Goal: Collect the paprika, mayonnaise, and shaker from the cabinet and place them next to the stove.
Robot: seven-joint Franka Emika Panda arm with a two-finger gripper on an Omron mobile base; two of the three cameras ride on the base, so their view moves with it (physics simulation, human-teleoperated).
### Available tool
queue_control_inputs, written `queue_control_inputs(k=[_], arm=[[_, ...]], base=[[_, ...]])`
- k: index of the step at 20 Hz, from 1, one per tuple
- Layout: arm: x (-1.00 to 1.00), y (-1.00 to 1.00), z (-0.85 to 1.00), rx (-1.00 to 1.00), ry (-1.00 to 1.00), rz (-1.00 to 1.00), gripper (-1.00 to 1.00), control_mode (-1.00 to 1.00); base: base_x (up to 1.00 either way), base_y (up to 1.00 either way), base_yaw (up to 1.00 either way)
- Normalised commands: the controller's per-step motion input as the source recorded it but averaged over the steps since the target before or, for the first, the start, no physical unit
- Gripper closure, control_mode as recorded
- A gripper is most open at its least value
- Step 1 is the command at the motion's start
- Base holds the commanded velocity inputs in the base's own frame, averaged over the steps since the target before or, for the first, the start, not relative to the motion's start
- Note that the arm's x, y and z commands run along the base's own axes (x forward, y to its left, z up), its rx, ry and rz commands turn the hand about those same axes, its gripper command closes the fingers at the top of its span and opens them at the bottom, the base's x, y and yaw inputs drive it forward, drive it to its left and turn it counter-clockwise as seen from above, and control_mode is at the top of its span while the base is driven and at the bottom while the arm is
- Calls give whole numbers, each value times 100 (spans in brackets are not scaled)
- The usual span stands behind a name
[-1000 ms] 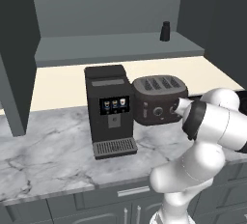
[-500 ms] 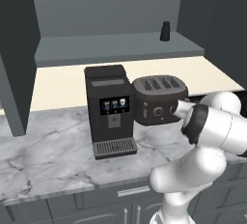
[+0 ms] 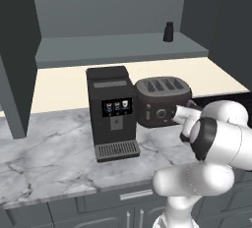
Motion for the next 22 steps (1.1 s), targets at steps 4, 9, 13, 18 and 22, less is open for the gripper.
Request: queue_control_inputs(k=[4,9,13,18,22], arm=[[-8,27,0,0,-1,0,-100,-100],[-7,9,20,-2,0,0,-100,-100],[-15,29,39,-4,-2,0,-100,-100],[-20,62,48,-3,0,2,-100,-100],[-21,58,63,-5,0,5,-100,-100]], base=[[0,0,0],[0,0,0],[0,0,0],[0,0,0],[0,0,0]])
